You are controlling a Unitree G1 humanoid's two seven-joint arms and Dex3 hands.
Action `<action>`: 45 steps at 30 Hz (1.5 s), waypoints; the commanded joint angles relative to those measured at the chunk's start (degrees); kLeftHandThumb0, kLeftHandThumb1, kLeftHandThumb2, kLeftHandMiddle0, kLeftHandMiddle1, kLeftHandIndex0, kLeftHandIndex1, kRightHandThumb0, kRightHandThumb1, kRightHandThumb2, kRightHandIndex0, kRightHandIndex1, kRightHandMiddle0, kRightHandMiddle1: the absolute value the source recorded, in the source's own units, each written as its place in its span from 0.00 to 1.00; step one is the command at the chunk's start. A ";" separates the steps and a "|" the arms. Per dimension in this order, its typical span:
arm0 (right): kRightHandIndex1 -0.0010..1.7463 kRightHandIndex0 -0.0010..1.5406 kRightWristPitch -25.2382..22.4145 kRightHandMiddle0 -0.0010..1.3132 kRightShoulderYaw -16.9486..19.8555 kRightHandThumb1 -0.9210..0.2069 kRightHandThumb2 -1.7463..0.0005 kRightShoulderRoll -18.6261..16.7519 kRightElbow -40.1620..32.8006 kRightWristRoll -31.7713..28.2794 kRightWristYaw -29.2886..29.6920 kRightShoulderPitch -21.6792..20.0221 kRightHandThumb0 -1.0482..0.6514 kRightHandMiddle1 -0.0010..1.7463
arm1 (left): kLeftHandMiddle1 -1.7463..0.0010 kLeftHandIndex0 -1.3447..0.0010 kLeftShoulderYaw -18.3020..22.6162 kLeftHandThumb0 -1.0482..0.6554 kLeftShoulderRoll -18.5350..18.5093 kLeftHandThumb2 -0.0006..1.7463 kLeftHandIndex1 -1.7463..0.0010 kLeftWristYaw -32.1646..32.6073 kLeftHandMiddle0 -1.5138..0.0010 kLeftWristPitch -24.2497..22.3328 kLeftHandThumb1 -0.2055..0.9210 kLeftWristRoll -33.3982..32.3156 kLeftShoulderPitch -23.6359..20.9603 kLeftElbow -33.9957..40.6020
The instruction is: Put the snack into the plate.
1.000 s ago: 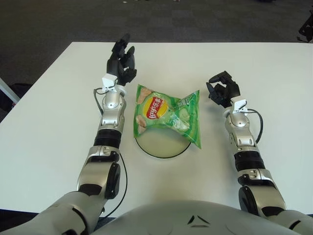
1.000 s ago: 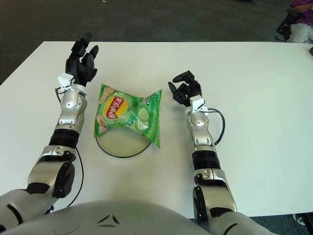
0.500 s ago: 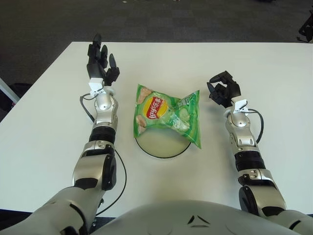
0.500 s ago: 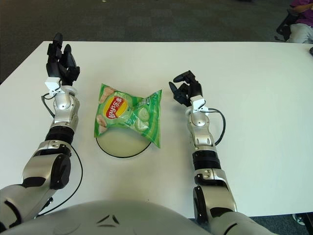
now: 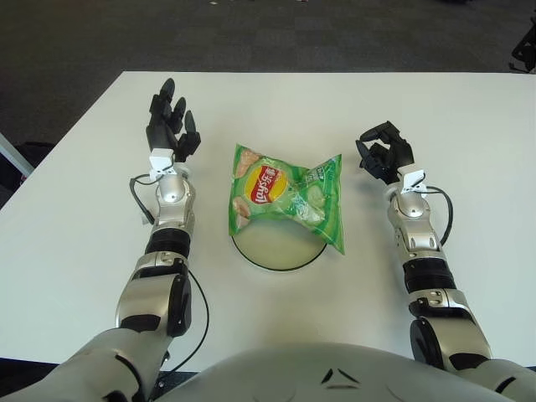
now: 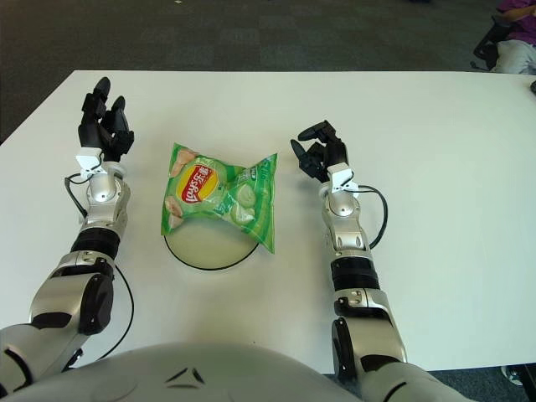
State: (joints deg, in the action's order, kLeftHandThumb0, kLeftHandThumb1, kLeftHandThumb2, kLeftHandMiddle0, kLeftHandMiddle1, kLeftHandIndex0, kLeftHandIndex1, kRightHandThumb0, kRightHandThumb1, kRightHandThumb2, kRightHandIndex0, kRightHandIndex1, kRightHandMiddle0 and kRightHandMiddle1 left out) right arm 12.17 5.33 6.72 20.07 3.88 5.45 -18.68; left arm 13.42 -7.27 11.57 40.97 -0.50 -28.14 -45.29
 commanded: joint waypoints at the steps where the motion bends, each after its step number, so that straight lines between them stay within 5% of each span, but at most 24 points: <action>1: 0.98 0.51 -0.29 0.33 0.54 0.01 0.82 0.65 -0.41 -0.41 -0.22 -0.31 0.41 0.87 | 0.94 0.56 -0.04 0.29 0.41 0.31 0.76 -2.08 0.42 -1.13 1.00 -1.86 1.29 0.87; 9: 0.99 0.51 -0.22 0.32 0.86 0.01 0.82 0.93 -0.56 -0.74 -0.39 -0.31 0.41 0.87 | 0.89 0.59 -1.28 0.33 1.93 0.33 0.50 -5.97 0.36 -3.42 1.00 -4.19 6.36 7.29; 15: 0.99 0.50 0.83 0.32 1.31 0.01 0.81 0.62 -0.16 -0.92 0.13 -0.24 0.41 0.88 | 0.63 0.60 -0.61 0.35 3.02 0.33 0.39 -8.20 0.48 -3.68 1.00 -6.89 7.61 8.69; 17: 1.00 0.50 1.79 0.32 1.60 0.01 0.81 0.28 0.21 -0.96 0.69 -0.26 0.41 0.88 | 0.47 0.70 0.04 0.39 3.81 0.28 0.20 -10.21 0.52 -2.88 1.00 -9.50 7.79 8.43; 20: 1.00 0.50 3.44 0.32 2.01 0.01 0.81 -0.27 0.81 -1.13 1.52 -0.28 0.41 0.88 | 0.29 0.76 0.62 0.40 4.59 0.26 0.10 -12.61 0.55 -1.86 1.00 -12.11 8.36 8.15; 29: 1.00 0.51 8.49 0.26 3.98 0.14 0.61 -4.23 2.75 -2.77 5.83 -0.76 0.40 0.97 | 0.14 0.81 1.73 0.41 6.02 0.27 0.03 -14.38 0.59 -0.98 1.00 -13.19 11.13 7.80; 45: 1.00 0.49 8.44 0.24 3.99 0.16 0.57 -4.77 4.53 -2.83 6.14 -0.95 0.40 1.00 | 0.04 0.81 0.80 0.41 6.32 0.27 0.03 -11.04 0.56 -2.22 1.00 -8.47 12.24 10.16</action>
State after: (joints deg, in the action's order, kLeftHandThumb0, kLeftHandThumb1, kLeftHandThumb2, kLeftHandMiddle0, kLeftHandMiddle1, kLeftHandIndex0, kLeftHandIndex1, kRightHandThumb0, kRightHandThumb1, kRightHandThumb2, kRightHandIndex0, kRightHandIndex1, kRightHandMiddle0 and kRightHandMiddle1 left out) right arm 20.79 9.11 1.76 23.21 1.45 11.56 -18.86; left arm 14.47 -1.79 0.38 39.39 -9.30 -18.97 -33.93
